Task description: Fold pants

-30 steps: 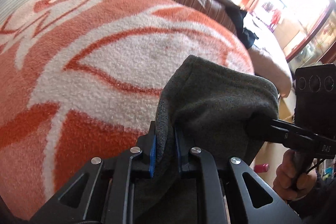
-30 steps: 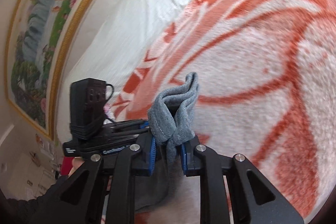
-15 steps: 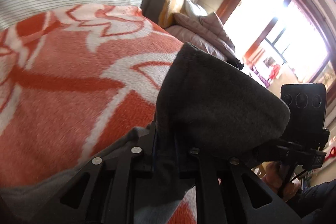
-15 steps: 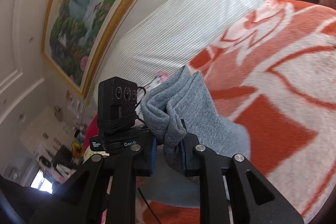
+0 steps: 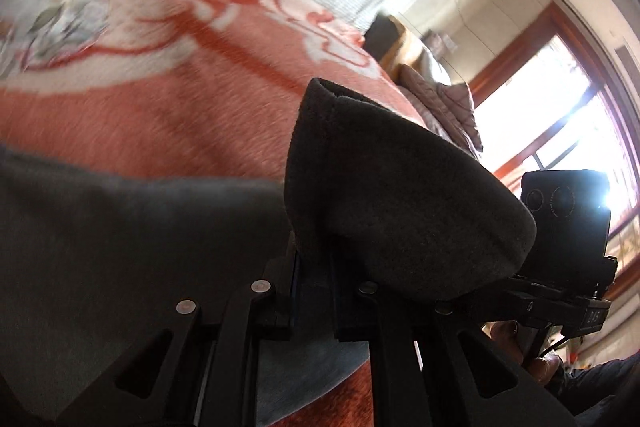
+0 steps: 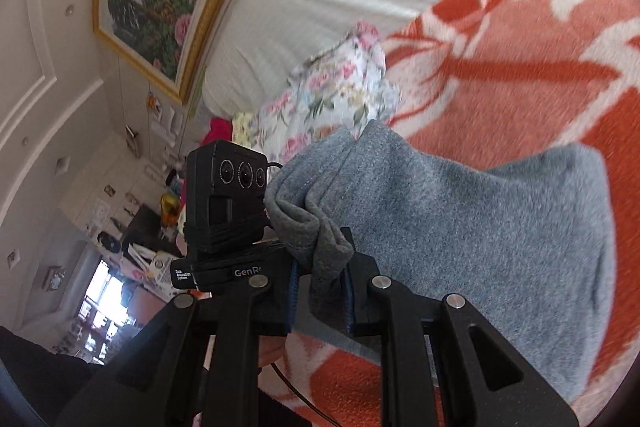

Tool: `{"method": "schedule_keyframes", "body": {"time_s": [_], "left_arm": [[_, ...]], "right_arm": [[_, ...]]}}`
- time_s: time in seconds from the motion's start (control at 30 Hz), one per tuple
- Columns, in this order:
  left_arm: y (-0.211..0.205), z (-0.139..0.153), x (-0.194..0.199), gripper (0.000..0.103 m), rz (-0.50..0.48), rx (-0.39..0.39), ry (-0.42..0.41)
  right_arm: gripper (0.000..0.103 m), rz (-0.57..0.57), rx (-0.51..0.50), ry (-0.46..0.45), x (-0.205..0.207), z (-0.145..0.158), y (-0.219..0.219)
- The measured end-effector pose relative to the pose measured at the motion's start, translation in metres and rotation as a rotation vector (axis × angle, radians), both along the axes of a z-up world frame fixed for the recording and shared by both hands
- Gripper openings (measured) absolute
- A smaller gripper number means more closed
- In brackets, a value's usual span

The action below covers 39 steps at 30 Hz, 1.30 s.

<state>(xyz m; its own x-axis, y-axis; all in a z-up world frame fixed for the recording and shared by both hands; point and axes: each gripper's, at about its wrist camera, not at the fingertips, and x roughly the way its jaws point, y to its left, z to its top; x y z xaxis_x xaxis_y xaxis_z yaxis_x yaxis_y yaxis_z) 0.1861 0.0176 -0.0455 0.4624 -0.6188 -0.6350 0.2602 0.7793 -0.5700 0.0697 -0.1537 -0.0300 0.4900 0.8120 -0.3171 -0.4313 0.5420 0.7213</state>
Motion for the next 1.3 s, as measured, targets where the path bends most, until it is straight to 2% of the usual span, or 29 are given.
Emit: {"method": "schedule_keyframes", "body": {"time_s": [0.07, 0.2, 0.23, 0.27, 0.33, 0.43, 0.47, 0.53, 0.57, 0.6, 0.63, 0.8, 0.9, 1.03, 1.07, 1.2, 1.3], "left_arm": [[0.012, -0.011, -0.007, 0.011, 0.033, 0.002, 0.022], [0.032, -0.026, -0.023, 0.019, 0.111, 0.098, 0.050], [0.038, -0.028, -0.027, 0.025, 0.124, 0.105, 0.057], [0.046, -0.029, -0.033, 0.038, 0.150, 0.118, 0.070], [0.066, -0.030, -0.051, 0.049, 0.214, 0.134, 0.077], [0.091, -0.025, -0.069, 0.049, 0.287, 0.106, 0.081], [0.101, -0.021, -0.077, 0.049, 0.319, 0.089, 0.078], [0.111, -0.012, -0.086, 0.049, 0.351, 0.069, 0.065], [0.113, -0.007, -0.088, 0.050, 0.358, 0.061, 0.053], [0.113, -0.001, -0.090, 0.051, 0.361, 0.057, 0.041], [0.113, 0.002, -0.086, 0.053, 0.359, 0.054, 0.032], [0.089, 0.018, -0.084, 0.055, 0.303, 0.071, 0.004], [0.067, 0.015, -0.081, 0.055, 0.264, 0.074, 0.017], [0.037, 0.012, -0.083, 0.055, 0.192, 0.022, 0.013], [0.031, 0.014, -0.085, 0.055, 0.172, 0.014, 0.005], [0.005, 0.010, -0.087, 0.057, 0.098, -0.003, 0.005], [0.000, -0.008, -0.084, 0.058, 0.112, 0.038, 0.053]], "right_arm": [[0.019, 0.027, -0.013, 0.018, 0.005, -0.013, 0.013], [0.019, 0.051, -0.057, 0.059, 0.013, -0.034, 0.033], [0.019, 0.055, -0.065, 0.070, 0.015, -0.039, 0.036], [0.019, 0.059, -0.070, 0.079, 0.016, -0.043, 0.039], [0.020, 0.083, -0.083, 0.105, 0.019, -0.053, 0.046], [0.024, 0.098, -0.108, 0.136, 0.019, -0.061, 0.052], [0.028, 0.105, -0.111, 0.144, 0.019, -0.062, 0.054], [0.044, 0.129, -0.097, 0.145, 0.015, -0.060, 0.056], [0.059, 0.141, -0.084, 0.136, 0.012, -0.057, 0.056], [0.066, 0.148, -0.076, 0.121, 0.008, -0.052, 0.056], [0.067, 0.149, -0.078, 0.102, 0.004, -0.048, 0.056], [0.067, 0.072, -0.114, 0.039, -0.007, -0.030, 0.040], [0.066, -0.004, -0.132, 0.032, -0.003, -0.024, 0.023], [0.055, -0.103, -0.155, 0.033, 0.006, -0.019, -0.004], [0.049, -0.122, -0.150, 0.035, 0.009, -0.019, -0.010], [0.036, -0.164, -0.136, 0.083, 0.026, -0.031, -0.021], [0.034, -0.125, -0.135, 0.170, 0.039, -0.057, -0.011]]}}
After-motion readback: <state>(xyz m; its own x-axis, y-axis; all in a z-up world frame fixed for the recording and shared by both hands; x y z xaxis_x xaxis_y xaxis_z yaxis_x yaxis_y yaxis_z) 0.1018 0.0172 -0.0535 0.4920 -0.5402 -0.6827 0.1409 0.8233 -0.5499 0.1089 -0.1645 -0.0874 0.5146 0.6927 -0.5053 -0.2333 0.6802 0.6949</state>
